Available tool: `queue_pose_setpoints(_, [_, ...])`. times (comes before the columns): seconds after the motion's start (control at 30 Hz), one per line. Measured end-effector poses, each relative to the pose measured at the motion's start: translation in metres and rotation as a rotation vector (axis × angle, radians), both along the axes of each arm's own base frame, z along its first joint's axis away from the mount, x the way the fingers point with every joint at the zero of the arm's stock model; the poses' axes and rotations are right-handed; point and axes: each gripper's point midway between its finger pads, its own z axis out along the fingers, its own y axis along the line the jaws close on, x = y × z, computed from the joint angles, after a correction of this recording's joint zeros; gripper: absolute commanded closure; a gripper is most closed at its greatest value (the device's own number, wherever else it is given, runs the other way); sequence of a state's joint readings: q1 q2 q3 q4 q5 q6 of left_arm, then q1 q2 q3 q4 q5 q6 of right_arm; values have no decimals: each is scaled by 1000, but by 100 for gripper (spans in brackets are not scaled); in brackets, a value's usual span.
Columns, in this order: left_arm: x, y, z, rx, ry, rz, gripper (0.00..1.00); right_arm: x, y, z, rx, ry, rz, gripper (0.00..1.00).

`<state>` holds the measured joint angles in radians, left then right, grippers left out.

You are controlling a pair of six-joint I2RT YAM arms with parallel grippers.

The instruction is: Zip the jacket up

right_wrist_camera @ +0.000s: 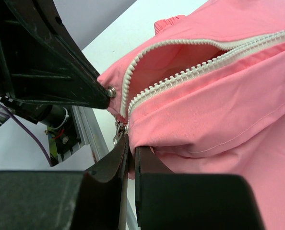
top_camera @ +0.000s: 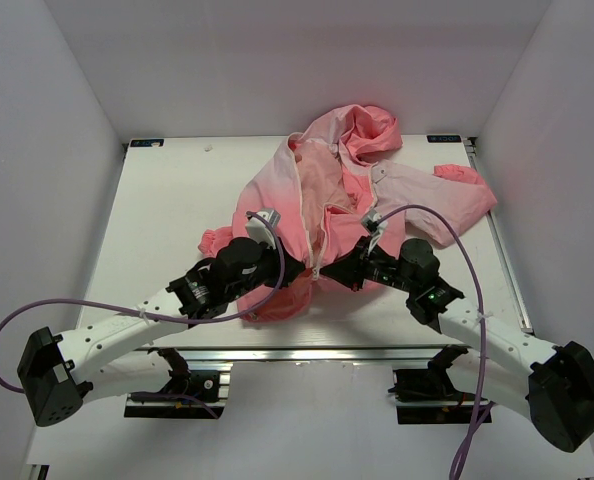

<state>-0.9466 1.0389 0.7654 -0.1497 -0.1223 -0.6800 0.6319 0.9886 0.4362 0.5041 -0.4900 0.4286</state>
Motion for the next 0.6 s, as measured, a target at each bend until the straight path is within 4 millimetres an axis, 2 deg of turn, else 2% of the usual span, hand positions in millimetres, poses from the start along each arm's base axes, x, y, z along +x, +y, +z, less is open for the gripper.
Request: queue_pose_setpoints(0.6, [-1, 0, -1, -8, 17, 7, 100, 0, 0, 5, 39, -18, -2, 100])
